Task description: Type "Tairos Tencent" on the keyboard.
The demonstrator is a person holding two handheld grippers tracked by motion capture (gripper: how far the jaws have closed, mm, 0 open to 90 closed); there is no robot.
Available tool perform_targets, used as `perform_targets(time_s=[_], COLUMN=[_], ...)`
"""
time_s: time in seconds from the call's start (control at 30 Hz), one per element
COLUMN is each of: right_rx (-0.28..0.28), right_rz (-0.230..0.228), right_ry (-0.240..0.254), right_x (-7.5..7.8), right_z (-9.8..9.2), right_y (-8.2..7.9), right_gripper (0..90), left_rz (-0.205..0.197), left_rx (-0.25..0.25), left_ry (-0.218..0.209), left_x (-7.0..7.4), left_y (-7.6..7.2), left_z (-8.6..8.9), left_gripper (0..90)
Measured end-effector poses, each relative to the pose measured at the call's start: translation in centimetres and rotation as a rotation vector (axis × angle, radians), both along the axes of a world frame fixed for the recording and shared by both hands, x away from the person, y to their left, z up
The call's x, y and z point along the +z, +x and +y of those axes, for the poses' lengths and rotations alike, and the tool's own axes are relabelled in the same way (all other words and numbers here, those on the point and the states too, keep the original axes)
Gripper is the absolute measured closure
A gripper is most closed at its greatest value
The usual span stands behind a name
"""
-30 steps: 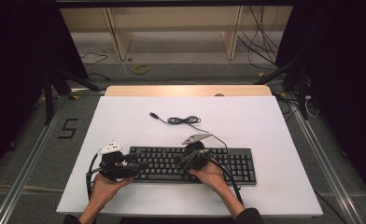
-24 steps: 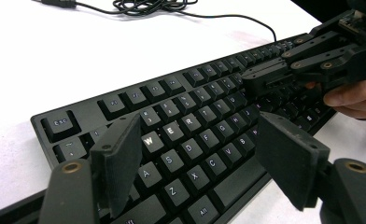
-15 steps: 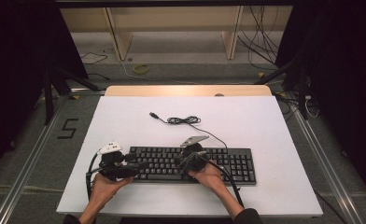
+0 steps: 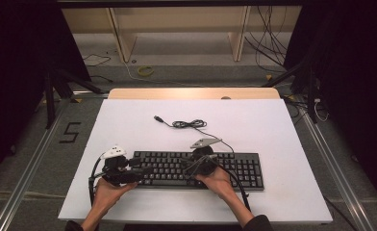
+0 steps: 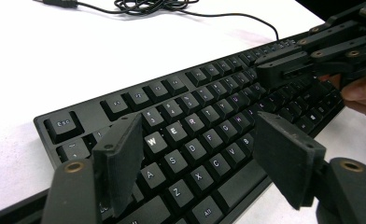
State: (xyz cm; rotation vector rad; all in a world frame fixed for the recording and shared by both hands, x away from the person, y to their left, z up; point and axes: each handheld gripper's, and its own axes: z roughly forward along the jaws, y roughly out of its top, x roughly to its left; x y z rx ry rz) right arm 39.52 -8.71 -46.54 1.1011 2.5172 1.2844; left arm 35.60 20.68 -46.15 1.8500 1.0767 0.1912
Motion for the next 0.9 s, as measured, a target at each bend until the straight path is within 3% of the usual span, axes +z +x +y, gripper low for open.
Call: perform_targets(time_s=[0.27, 0.57, 0.9], right_rx=[0.007, 0.009, 0.001], right_rz=[-0.017, -0.025, -0.035], right_ry=[0.021, 0.042, 0.069], right_x=[0.6, 1.1, 1.3], right_z=[-0.3, -0.8, -1.7], right_y=[-0.5, -1.0, -1.5], right_gripper=[58.4, 47.5, 42.2], left_rz=[-0.001, -0.002, 0.005], left_rx=[-0.001, -0.011, -0.028], left_ry=[0.0, 0.005, 0.008], left_x=[0.0, 0.0, 0.1], left_y=[0.2, 0.4, 0.7], left_z=[-0.1, -0.4, -0.9], left_gripper=[33.2, 33.9, 36.3])
